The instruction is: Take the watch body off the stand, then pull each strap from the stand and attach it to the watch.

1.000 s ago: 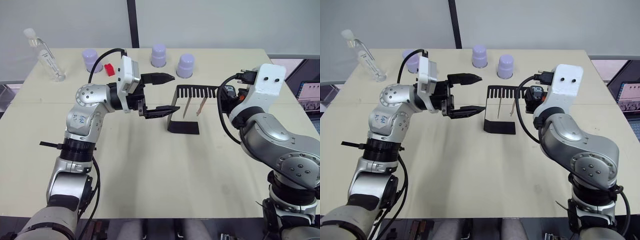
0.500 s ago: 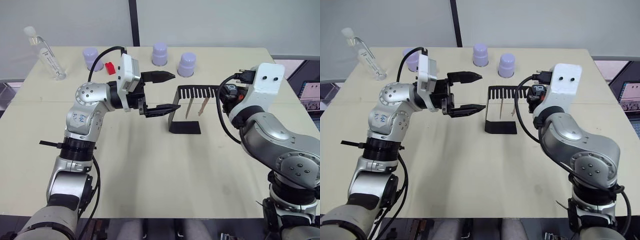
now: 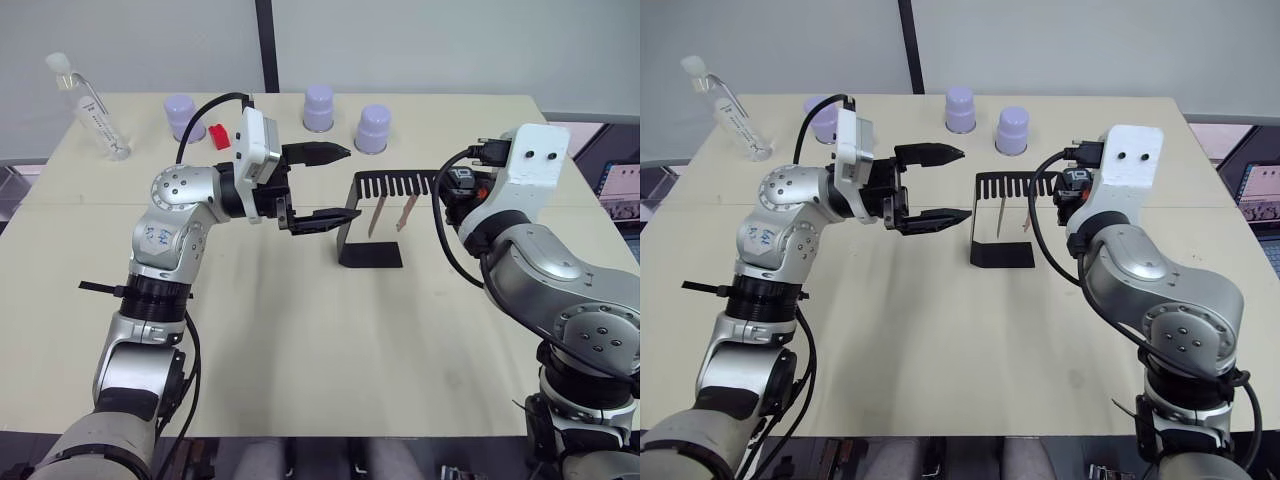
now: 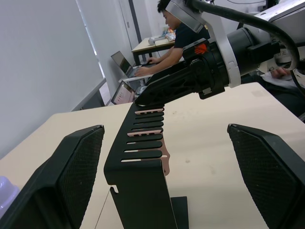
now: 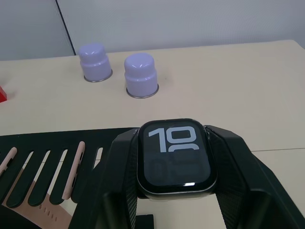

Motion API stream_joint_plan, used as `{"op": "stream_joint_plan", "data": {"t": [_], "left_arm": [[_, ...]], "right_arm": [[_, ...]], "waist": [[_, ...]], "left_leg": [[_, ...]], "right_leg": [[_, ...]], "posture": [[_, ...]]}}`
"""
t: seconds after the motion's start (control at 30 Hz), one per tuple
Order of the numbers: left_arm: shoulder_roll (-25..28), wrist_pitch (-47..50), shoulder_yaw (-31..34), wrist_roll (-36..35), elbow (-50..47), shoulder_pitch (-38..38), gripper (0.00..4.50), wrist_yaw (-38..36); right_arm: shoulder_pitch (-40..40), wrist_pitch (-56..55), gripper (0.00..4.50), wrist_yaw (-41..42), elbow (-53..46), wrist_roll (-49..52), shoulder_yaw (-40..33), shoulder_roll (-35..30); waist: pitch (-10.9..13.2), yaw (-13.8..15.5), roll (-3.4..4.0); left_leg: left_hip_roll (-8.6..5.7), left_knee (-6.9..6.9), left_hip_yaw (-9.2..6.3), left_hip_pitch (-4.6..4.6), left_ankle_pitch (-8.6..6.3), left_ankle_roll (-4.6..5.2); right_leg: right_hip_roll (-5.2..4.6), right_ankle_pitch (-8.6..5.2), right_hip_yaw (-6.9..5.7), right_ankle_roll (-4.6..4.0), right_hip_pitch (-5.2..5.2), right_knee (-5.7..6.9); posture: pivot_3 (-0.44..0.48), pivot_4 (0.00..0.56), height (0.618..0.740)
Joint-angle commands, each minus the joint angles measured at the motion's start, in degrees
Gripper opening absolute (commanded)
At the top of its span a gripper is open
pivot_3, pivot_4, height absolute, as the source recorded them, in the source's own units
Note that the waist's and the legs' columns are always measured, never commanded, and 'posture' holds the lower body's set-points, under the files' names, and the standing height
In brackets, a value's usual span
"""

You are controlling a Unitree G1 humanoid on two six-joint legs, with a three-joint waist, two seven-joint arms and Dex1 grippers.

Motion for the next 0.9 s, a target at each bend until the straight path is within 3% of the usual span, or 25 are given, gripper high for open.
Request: {"op": "stream_joint_plan", "data": {"t": [0.03, 0.2, 0.23, 0.37, 0.9], "left_arm": [[-0.3, -0.8, 0.5, -0.3, -1.9, -0.9, 4.5, -0.1], [-0.4, -0.8, 0.5, -0.3, -1.9, -0.9, 4.5, -0.1], [-0.4, -0.8, 0.5, -0.3, -1.9, -0.9, 4.5, -0.1], [-0.3, -0.8, 0.5, -0.3, -1.9, -0.9, 4.5, -0.1], [-0.1, -0.6, 0.7, -0.4, -2.3, -0.7, 4.5, -0.1]], "right_arm": [[-1.1, -0.4, 1.58, -0.1, -3.0, 0.8, -2.6, -0.2], [-0.9, -0.2, 1.58, -0.6, -3.1, 1.3, -2.9, -0.5], [-0.9, -0.1, 2.65, -0.6, -3.1, 1.3, -2.9, -0.5], [-1.2, 0.2, 4.46, 0.2, -3.4, 0.7, -2.7, -1.1], [-0.5, 0.9, 4.46, -1.0, -3.9, 1.2, -3.4, -0.5]], "waist": [[0.0, 0.0, 0.0], [0.0, 0.0, 0.0], [0.0, 0.0, 0.0], [0.0, 0.0, 0.0], [0.0, 0.0, 0.0]], "left_leg": [[0.0, 0.0, 0.0, 0.0, 0.0, 0.0], [0.0, 0.0, 0.0, 0.0, 0.0, 0.0], [0.0, 0.0, 0.0, 0.0, 0.0, 0.0], [0.0, 0.01, 0.0, 0.0, 0.0, 0.0], [0.0, 0.03, 0.0, 0.0, 0.02, -0.01]], "right_leg": [[0.0, 0.0, 0.0, 0.0, 0.0, 0.0], [0.0, 0.0, 0.0, 0.0, 0.0, 0.01], [0.0, 0.0, 0.0, 0.0, 0.0, 0.01], [0.0, 0.0, 0.0, 0.0, 0.0, 0.02], [0.0, 0.0, 0.0, 0.0, 0.0, 0.05]], "posture": [[0.0, 0.15, 0.739], [0.0, 0.15, 0.739], [0.0, 0.15, 0.739], [0.0, 0.15, 0.739], [0.0, 0.15, 0.739]]}}
